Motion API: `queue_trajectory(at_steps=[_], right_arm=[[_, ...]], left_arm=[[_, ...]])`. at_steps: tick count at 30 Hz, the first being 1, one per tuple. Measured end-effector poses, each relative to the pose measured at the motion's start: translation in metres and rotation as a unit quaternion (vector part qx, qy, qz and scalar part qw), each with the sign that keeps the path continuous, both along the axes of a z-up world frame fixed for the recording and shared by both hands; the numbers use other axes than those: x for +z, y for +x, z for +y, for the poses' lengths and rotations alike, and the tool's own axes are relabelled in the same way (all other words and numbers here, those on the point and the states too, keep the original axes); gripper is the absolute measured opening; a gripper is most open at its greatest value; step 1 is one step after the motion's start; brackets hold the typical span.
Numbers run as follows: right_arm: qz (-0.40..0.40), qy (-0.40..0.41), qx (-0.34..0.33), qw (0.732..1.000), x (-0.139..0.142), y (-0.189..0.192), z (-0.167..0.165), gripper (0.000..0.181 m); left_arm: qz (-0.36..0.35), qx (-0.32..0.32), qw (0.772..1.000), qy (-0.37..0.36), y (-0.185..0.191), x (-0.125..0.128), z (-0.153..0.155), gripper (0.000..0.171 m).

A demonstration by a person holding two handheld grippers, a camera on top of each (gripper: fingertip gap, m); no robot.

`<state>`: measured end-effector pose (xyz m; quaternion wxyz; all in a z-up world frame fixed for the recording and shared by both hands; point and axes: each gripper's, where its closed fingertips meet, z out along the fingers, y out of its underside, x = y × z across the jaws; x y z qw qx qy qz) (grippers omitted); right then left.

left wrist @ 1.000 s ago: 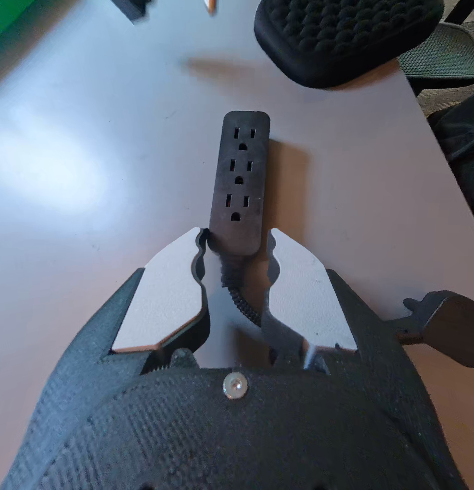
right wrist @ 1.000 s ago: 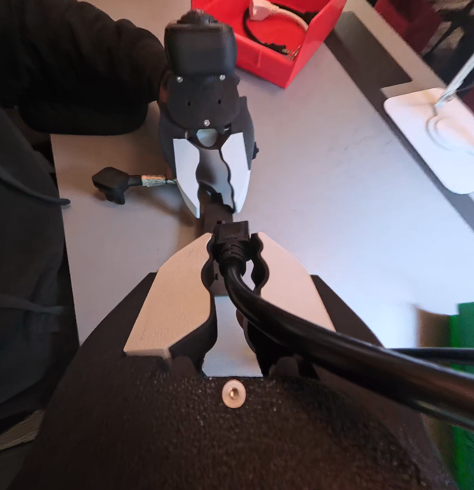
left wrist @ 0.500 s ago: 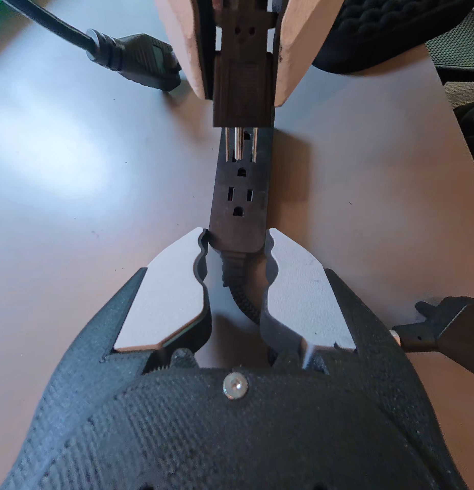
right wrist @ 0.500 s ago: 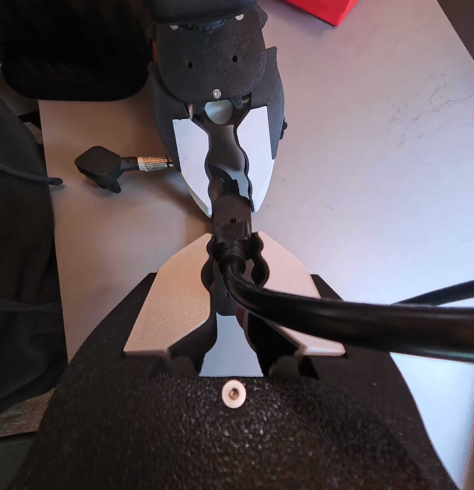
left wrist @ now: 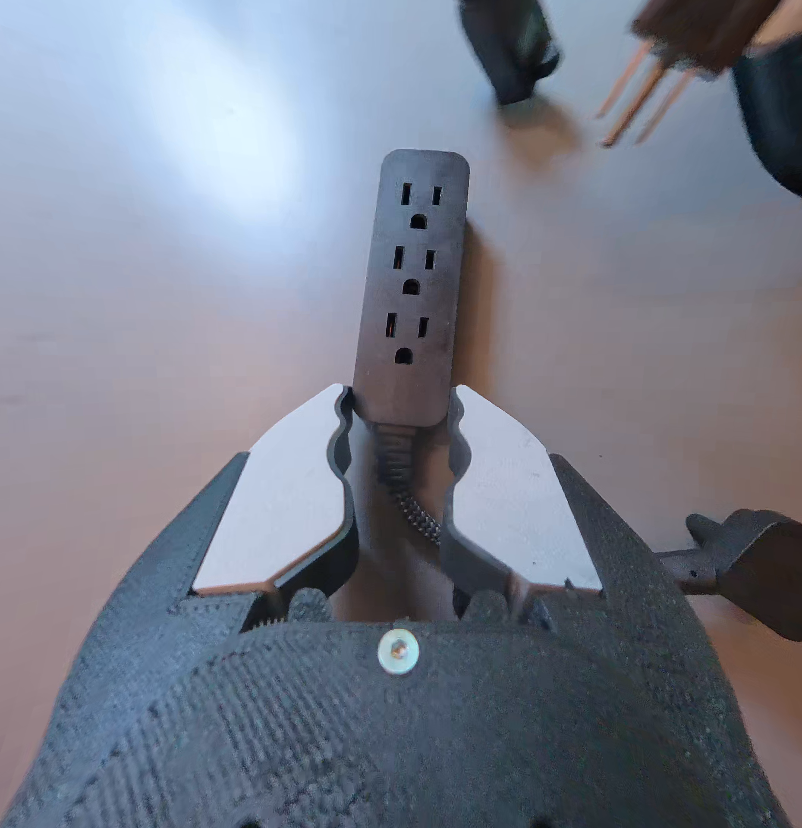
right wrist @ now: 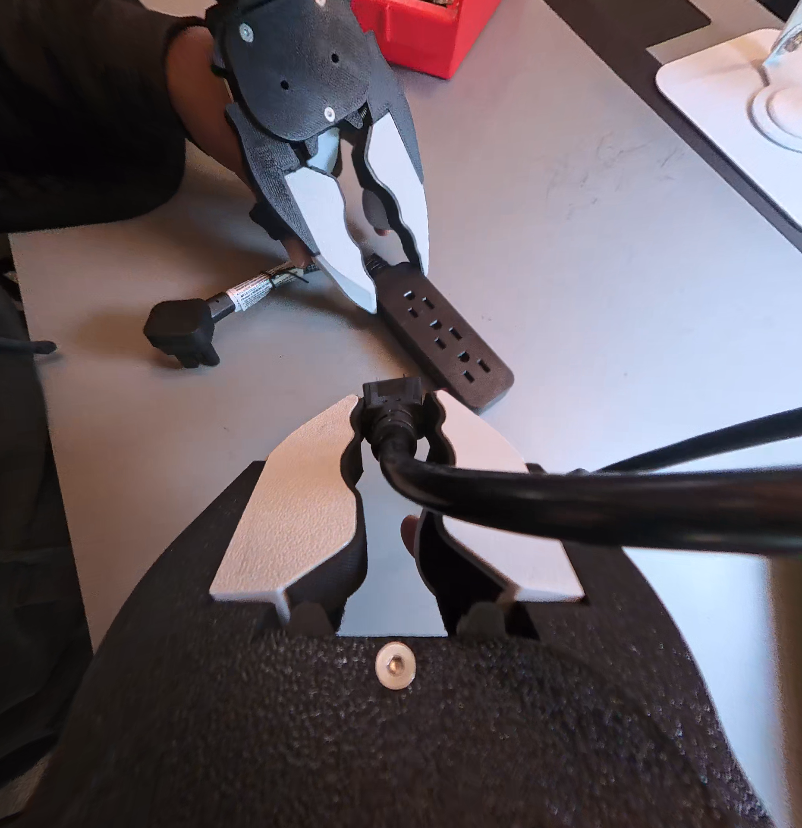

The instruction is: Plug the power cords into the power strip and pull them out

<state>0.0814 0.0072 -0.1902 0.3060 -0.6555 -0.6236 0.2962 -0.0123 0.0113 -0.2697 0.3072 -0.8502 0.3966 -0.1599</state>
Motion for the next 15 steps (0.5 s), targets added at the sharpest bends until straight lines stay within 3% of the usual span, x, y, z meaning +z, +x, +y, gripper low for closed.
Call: queue_trajectory(at_steps=[5,9,15], right_arm=[[0.057,0.008,-0.016,0.998,0.009,-0.002,0.005,0.027],[0.130,0.017,0.014,0.991,0.026,-0.003,-0.004,0.027],[0.198,0.025,0.029,0.979,0.045,0.005,-0.011,0.027]], left_arm=[[0.020,-0.013,0.999,-0.031,-0.010,-0.003,-0.011,0.047],[-0.002,-0.056,0.998,-0.028,-0.016,0.007,-0.022,0.047],[0.006,-0.129,0.991,0.042,-0.028,0.028,-0.014,0.047]])
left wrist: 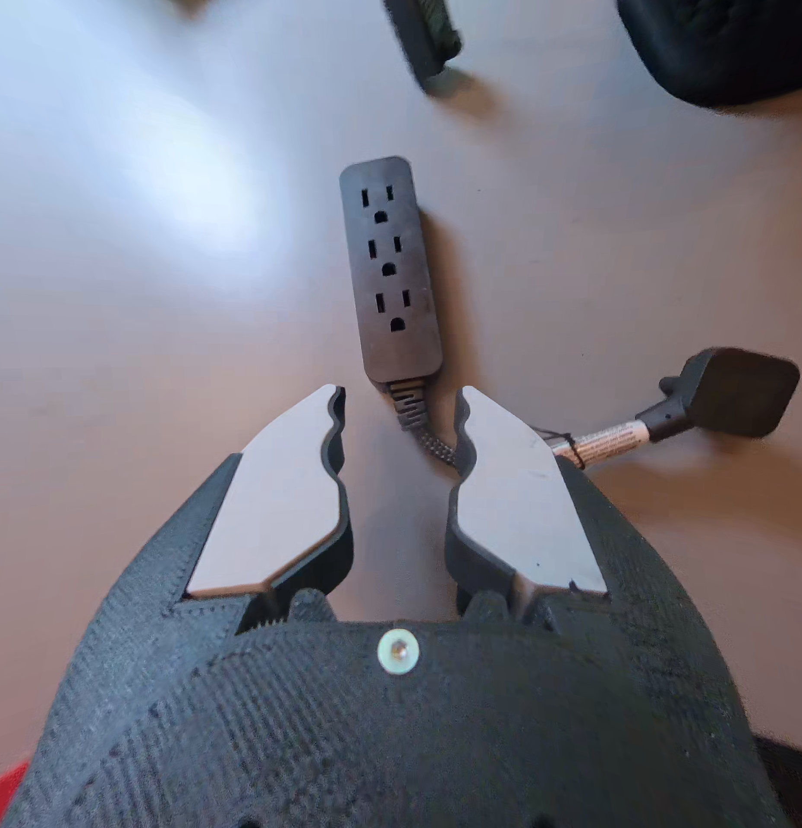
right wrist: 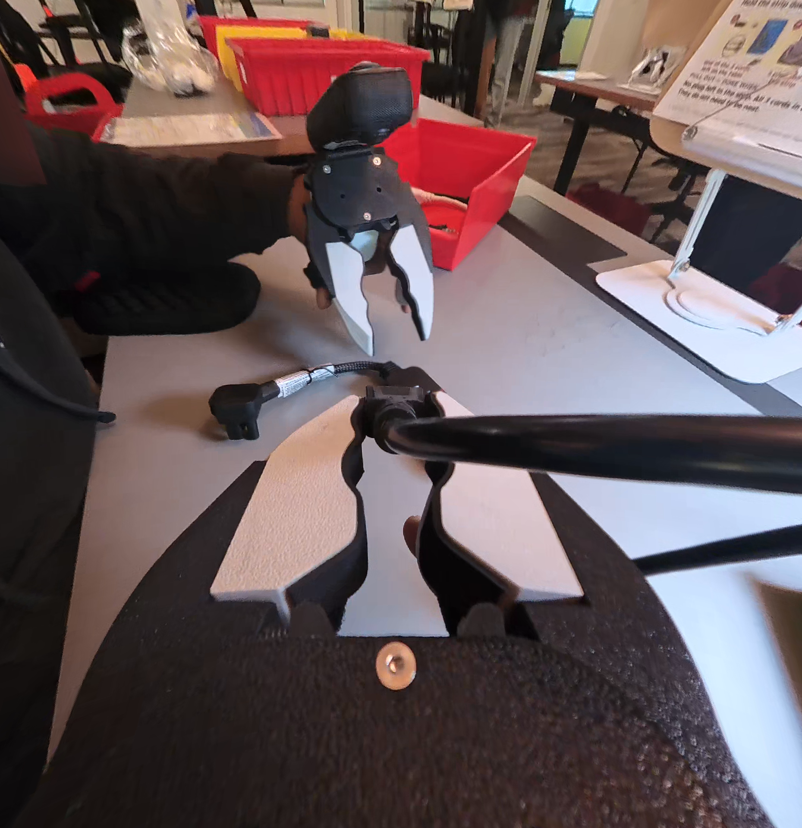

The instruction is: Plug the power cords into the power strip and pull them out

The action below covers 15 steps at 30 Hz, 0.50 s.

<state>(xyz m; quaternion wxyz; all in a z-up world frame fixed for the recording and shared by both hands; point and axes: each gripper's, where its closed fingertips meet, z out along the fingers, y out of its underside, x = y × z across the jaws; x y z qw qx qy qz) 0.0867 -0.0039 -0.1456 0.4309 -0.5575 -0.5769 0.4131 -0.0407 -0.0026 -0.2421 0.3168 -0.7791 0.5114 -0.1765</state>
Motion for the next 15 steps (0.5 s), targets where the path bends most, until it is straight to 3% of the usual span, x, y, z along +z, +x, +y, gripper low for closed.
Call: queue_trajectory(at_steps=[3,6,10,15], right_arm=[[0.007,0.000,0.003,1.000,0.002,0.006,-0.001,0.027],[0.003,0.000,0.000,1.000,0.002,0.012,0.000,0.027],[0.007,-0.008,-0.010,1.000,0.005,0.021,0.001,0.027],[0.025,-0.022,-0.025,0.999,0.008,0.025,0.003,0.027]], left_arm=[[0.058,-0.082,0.992,0.072,-0.003,0.009,0.010,0.045],[0.181,-0.195,0.953,0.148,-0.007,0.008,0.021,0.043],[0.336,-0.348,0.841,0.244,-0.011,0.005,0.044,0.044],[0.384,-0.493,0.709,0.326,-0.001,-0.004,0.058,0.063]])
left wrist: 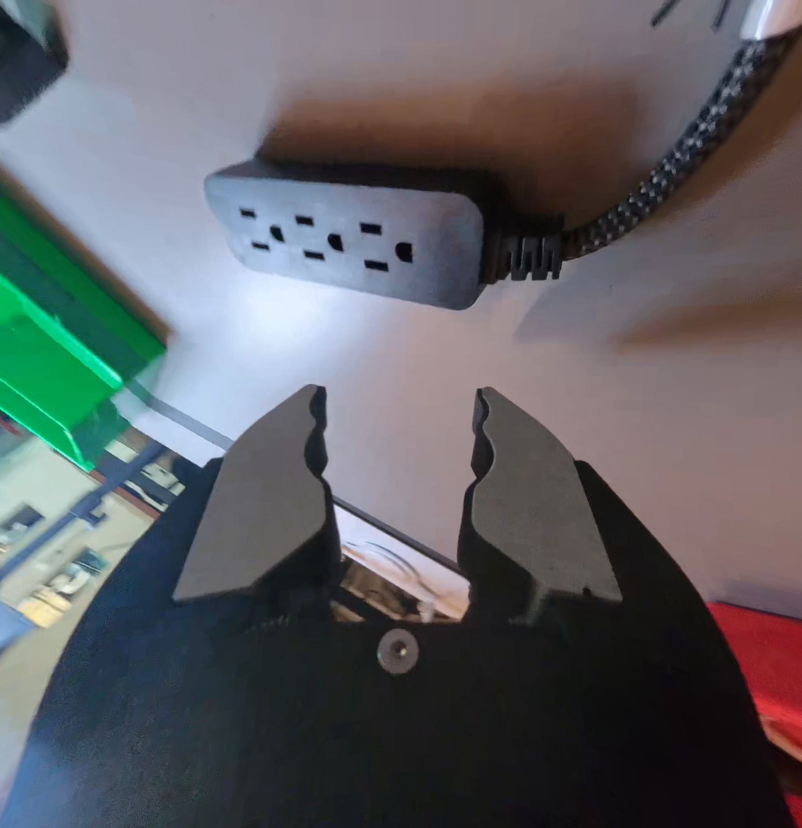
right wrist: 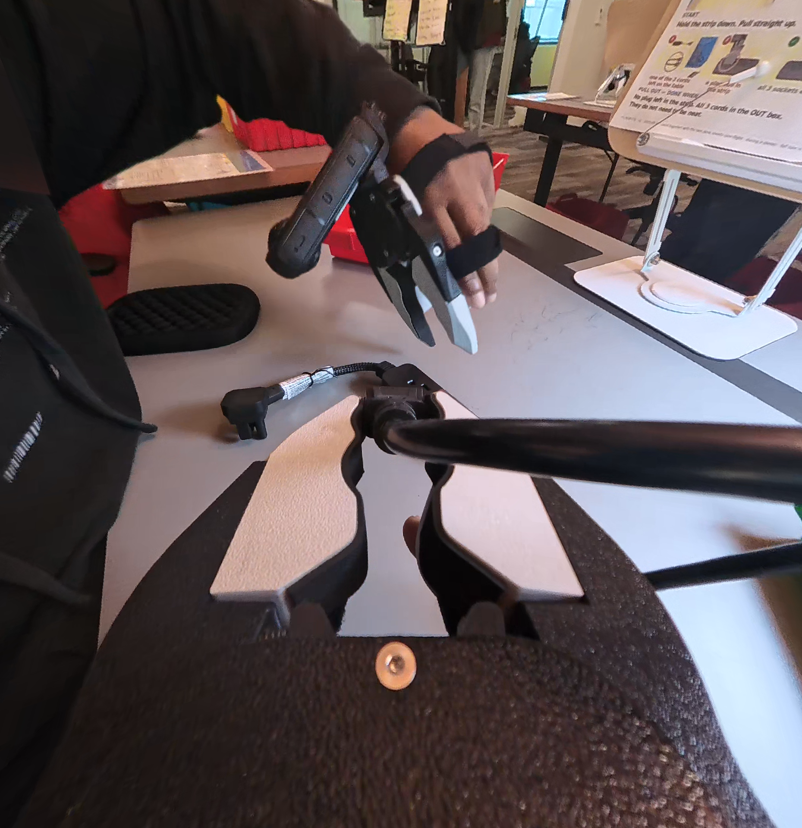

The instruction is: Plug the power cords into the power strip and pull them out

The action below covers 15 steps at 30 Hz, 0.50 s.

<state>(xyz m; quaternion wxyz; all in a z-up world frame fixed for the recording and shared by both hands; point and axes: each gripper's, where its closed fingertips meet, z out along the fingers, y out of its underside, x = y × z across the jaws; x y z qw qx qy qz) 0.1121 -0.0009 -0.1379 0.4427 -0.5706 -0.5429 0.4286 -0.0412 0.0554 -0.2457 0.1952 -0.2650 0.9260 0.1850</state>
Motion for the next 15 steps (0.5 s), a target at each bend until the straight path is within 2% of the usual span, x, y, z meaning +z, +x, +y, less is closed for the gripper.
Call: queue_trajectory(at_steps=[5,7,10,15], right_arm=[[0.013,-0.008,-0.002,1.000,-0.001,0.004,0.003,0.027],[0.018,-0.014,-0.004,1.000,-0.001,0.005,0.005,0.027],[0.024,-0.020,-0.004,1.000,0.001,0.007,0.006,0.027],[0.023,-0.019,-0.005,1.000,0.000,0.007,0.003,0.027]], left_arm=[[0.012,-0.141,0.990,0.014,0.022,-0.012,-0.022,0.079],[0.020,-0.172,0.985,0.007,0.025,-0.013,-0.030,0.082],[0.071,-0.225,0.972,0.001,0.020,-0.023,-0.035,0.084],[0.102,-0.278,0.955,-0.004,0.032,-0.028,-0.030,0.084]])
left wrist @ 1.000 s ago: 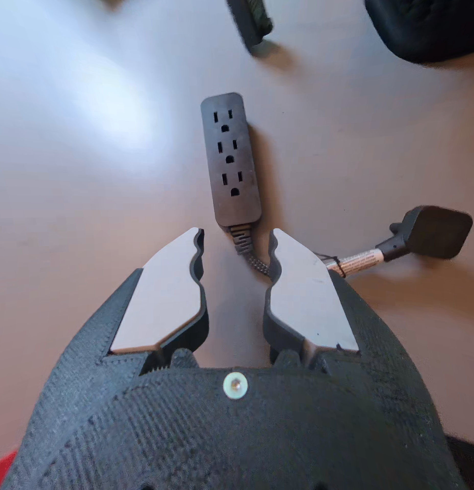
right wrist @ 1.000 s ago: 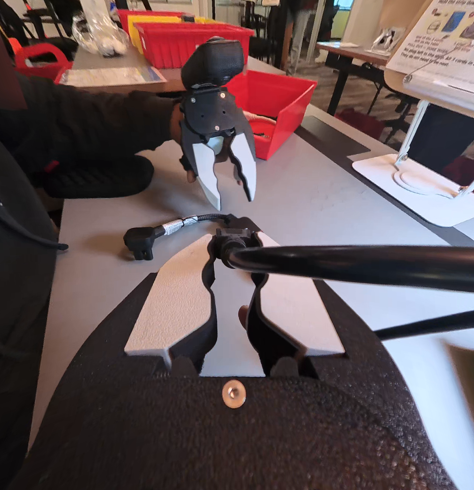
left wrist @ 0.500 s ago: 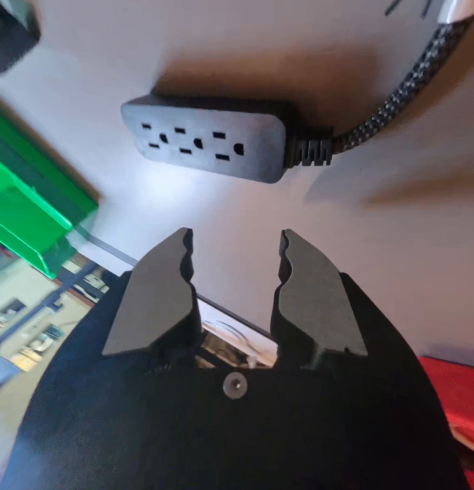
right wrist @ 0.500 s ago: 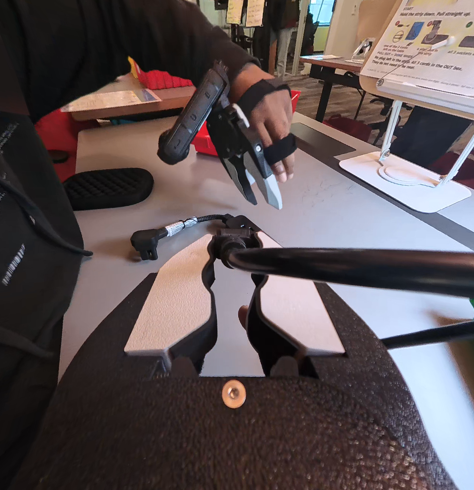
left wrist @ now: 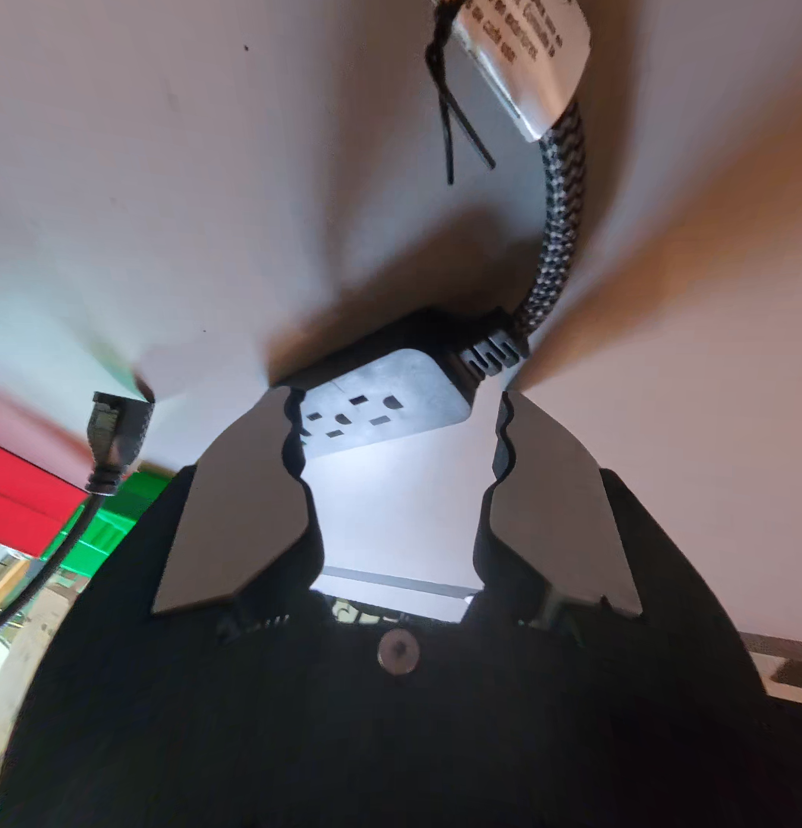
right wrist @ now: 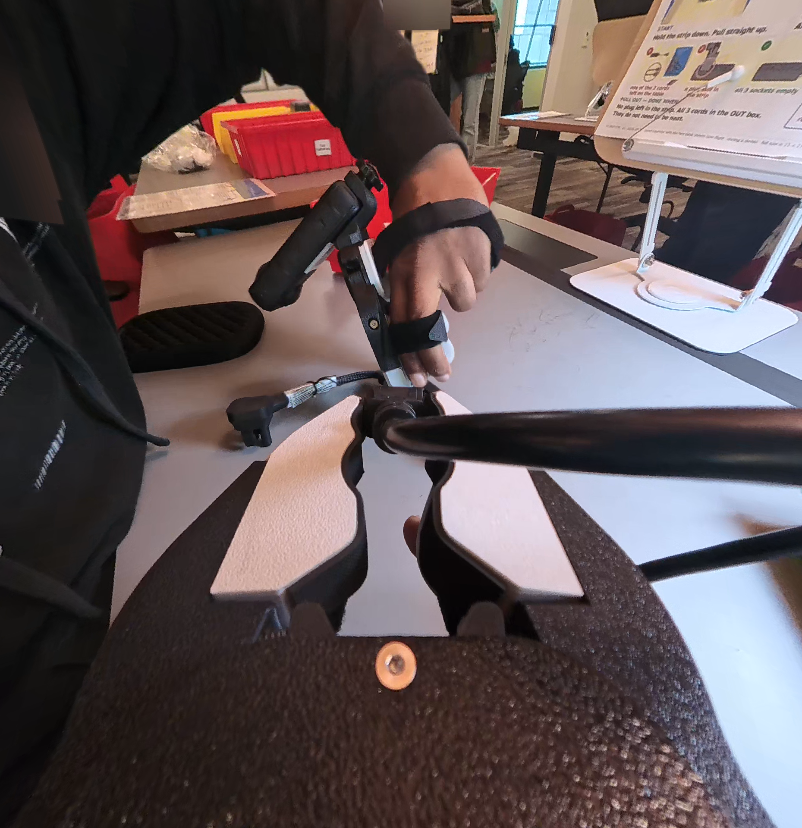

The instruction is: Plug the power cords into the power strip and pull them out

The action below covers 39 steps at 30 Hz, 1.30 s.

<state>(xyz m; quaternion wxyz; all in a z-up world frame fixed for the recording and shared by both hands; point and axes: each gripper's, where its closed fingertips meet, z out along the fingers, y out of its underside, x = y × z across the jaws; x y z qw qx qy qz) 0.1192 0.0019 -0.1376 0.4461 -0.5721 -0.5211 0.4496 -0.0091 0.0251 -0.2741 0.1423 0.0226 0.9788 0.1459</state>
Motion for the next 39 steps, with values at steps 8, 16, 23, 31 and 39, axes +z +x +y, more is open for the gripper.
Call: queue_trajectory(at_steps=[8,16,23,31,39], right_arm=[[0.006,-0.005,-0.002,1.000,-0.002,0.005,-0.001,0.027],[0.011,-0.005,-0.004,1.000,-0.001,0.005,-0.001,0.027],[0.009,-0.015,-0.015,1.000,0.002,0.002,0.014,0.026],[-0.022,-0.019,0.022,0.999,-0.009,-0.023,0.006,0.027],[-0.021,-0.015,0.049,0.998,-0.011,-0.037,-0.003,0.027]], left_arm=[[0.036,0.012,0.999,0.001,0.003,-0.003,0.004,0.073],[-0.009,0.484,0.861,-0.159,-0.037,-0.003,-0.010,0.064],[-0.115,0.788,0.578,-0.178,-0.054,-0.002,-0.025,0.061],[-0.211,0.774,0.548,-0.239,-0.044,0.020,-0.047,0.077],[-0.253,0.749,0.494,-0.361,-0.086,0.001,-0.055,0.071]])
